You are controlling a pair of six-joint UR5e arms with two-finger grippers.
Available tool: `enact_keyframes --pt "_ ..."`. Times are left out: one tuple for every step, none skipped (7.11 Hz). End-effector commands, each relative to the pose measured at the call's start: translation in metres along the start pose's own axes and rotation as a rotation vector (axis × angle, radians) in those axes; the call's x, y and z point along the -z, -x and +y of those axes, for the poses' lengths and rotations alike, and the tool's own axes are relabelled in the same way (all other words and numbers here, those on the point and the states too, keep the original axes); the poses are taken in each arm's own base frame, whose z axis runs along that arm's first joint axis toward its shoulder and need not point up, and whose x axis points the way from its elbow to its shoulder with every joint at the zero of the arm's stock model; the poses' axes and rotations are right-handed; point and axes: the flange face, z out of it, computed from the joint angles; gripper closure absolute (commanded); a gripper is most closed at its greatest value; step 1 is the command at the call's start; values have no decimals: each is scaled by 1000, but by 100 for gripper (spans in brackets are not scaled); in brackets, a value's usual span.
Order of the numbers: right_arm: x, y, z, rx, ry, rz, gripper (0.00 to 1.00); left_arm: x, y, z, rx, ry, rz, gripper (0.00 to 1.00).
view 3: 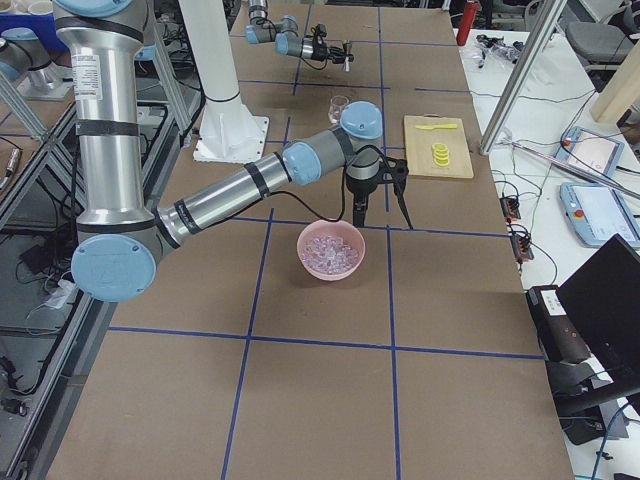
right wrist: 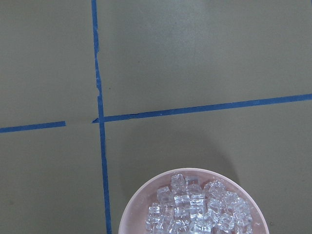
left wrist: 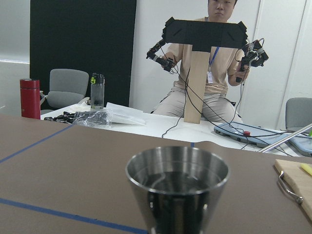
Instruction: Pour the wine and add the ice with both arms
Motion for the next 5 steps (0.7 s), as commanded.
enact_keyframes --pt "2 1 2 3 -2 -2 0 -6 -25 -24 -35 -21 4 100" --pt "2 1 2 3 -2 -2 0 -12 -35 -39 -92 -38 -2 100" --pt "2 1 2 3 -2 -2 0 -6 -58 -55 -62 -39 22 100" --pt "2 0 2 2 -1 -1 0 2 -84 -77 -1 -39 52 100" --pt "1 -1 3 1 -1 0 0 4 -90 -80 -2 -38 58 100"
